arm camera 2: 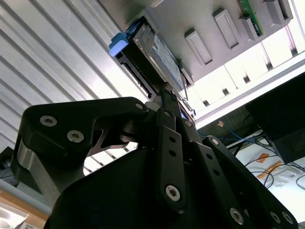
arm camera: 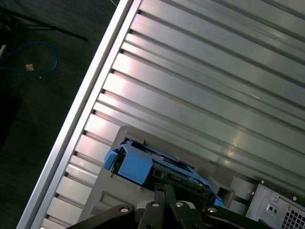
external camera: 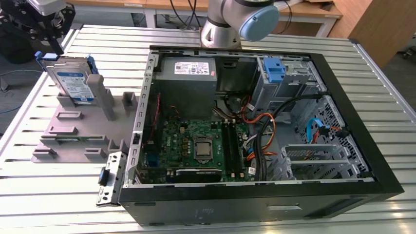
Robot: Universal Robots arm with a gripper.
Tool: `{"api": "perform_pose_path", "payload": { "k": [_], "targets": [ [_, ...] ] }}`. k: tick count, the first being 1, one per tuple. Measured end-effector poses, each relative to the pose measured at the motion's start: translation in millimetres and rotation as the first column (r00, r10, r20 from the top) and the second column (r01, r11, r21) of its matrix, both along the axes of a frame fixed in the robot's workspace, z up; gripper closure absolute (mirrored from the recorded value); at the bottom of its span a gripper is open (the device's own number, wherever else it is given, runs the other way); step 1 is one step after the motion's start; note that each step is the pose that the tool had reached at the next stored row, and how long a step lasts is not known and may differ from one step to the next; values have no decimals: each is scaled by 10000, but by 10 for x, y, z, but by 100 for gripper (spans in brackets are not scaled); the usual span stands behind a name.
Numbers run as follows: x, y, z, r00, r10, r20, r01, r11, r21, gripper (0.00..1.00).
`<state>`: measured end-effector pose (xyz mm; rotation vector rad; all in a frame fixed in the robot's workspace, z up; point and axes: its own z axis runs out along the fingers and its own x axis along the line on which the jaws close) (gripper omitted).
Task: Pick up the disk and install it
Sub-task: 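Pick up the disk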
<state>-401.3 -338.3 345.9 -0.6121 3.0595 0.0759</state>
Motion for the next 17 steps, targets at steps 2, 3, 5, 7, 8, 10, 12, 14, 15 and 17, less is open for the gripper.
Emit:
{"api": "perform_pose_path", "payload": {
  "k": [2,3,5,7,8,10,12,14,15,17],
  "targets": [
    [0,0,0,10000,41,0,-41,10000,0,89],
    [0,0,0,10000,68,0,-68,10000,0,89],
    [0,0,0,10000,91,0,-91,10000,0,89],
    [0,0,0,10000,96,0,-96,10000,0,89],
    [0,0,0,10000,97,0,-97,10000,1,89],
    [0,0,0,10000,98,0,-98,10000,0,89],
    [0,0,0,10000,98,0,-98,10000,0,89],
    [0,0,0,10000,99,-1,-99,10000,0,89],
    [0,0,0,10000,99,0,-99,10000,0,89],
    [0,0,0,9999,110,0,-110,9999,0,89]
  ]
}}
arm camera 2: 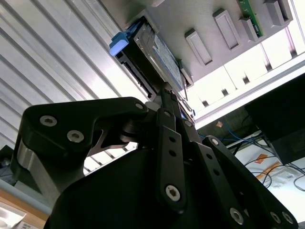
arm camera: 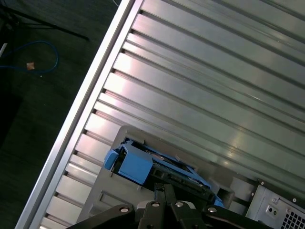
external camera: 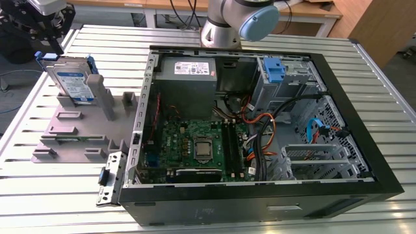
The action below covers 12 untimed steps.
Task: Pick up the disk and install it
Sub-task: 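Pick up the disk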
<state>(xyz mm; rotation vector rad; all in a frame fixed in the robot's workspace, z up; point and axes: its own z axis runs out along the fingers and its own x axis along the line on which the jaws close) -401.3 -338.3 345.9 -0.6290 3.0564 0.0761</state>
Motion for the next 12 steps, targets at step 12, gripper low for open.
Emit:
{"api": "perform_pose_path", "payload": {
  "k": [12],
  "targets": [
    [0,0,0,9980,628,1,-628,9980,0,89]
  ]
}}
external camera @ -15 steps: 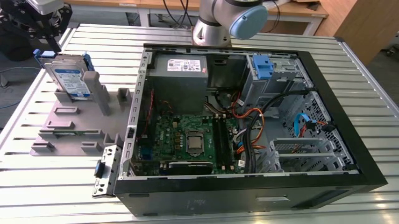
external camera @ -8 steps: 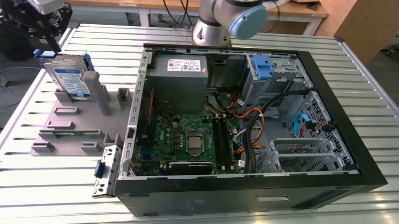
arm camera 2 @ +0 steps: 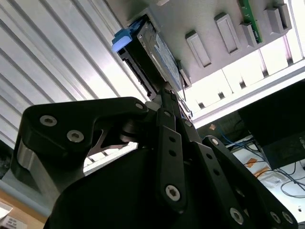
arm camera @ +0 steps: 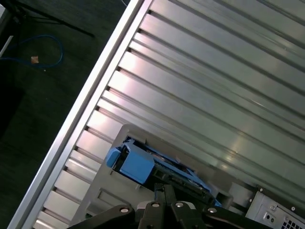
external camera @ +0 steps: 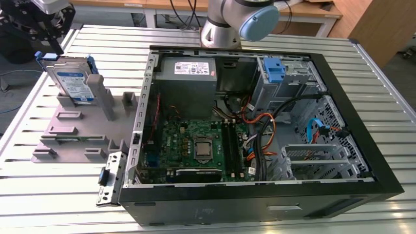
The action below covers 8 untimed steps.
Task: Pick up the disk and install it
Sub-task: 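Pick up the disk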
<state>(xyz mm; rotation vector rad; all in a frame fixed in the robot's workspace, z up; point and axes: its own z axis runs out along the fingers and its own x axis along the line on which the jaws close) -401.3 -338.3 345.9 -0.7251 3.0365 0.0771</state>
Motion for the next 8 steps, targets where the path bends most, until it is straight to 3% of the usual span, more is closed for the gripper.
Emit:
{"api": "perform_pose_path", "payload": {
  "k": [4,8],
  "targets": [
    [0,0,-1,9991,419,1,-419,9991,0,89],
    [0,0,-2,9955,944,0,-944,9955,0,89]
  ]
}}
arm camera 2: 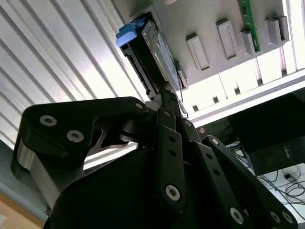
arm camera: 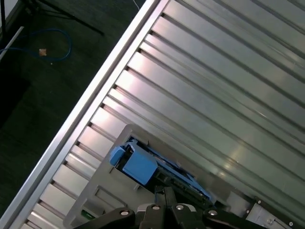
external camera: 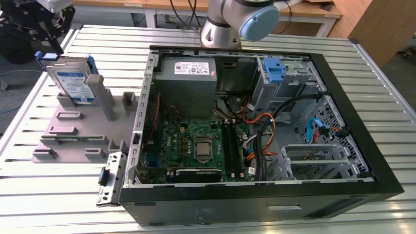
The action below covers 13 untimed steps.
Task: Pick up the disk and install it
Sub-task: 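Pick up the disk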
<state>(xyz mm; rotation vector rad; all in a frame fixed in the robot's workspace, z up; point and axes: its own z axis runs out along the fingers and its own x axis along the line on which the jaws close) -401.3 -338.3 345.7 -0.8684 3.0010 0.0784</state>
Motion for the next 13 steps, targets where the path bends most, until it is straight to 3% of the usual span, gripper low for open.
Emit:
{"api": "perform_pose_path", "payload": {
  "k": [6,10,13],
  "targets": [
    [0,0,-2,9954,955,2,-955,9954,0,89],
    [0,0,-3,9877,1565,6,-1565,9877,-1,89],
    [0,0,-3,9794,2017,13,-2017,9794,-2,89]
  ]
}}
